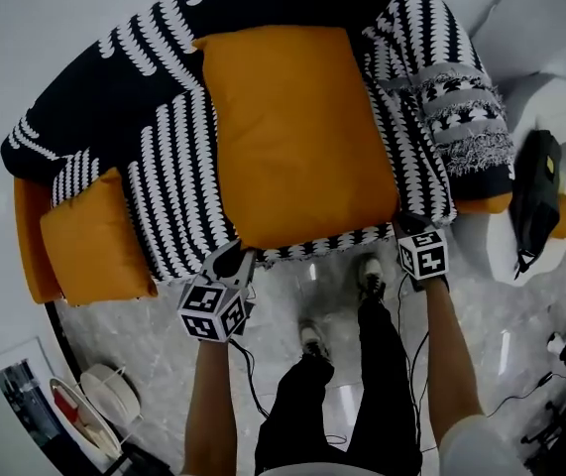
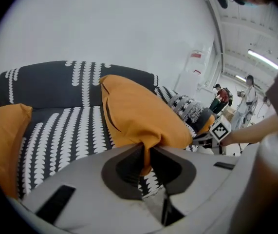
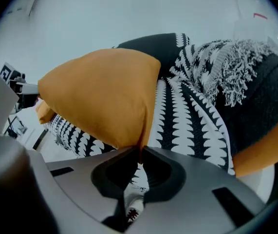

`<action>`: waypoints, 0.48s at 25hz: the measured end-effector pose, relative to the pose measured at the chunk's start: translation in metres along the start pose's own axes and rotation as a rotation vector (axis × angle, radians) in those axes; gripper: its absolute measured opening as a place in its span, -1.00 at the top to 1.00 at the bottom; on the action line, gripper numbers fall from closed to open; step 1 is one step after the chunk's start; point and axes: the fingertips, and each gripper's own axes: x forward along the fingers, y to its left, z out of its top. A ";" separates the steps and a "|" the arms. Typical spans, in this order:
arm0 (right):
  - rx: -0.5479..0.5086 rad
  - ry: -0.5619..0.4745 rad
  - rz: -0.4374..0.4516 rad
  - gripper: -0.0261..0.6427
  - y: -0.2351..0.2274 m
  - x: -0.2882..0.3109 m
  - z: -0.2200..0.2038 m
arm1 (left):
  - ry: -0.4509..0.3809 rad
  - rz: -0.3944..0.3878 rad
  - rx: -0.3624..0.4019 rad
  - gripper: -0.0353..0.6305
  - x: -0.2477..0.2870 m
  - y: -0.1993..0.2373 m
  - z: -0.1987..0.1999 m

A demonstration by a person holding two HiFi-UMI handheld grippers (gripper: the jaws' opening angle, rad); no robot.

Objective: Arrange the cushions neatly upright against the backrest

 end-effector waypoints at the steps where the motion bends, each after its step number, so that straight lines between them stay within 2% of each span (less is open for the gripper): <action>1: 0.023 -0.005 0.012 0.82 0.001 0.001 0.000 | -0.020 -0.019 0.000 0.72 -0.004 -0.006 0.009; 7: 0.202 -0.092 0.057 0.82 -0.004 0.008 -0.010 | -0.173 -0.151 0.023 0.72 -0.012 -0.048 0.056; 12: 0.257 -0.105 0.068 0.82 -0.023 0.018 -0.020 | -0.238 -0.266 0.085 0.72 0.005 -0.097 0.084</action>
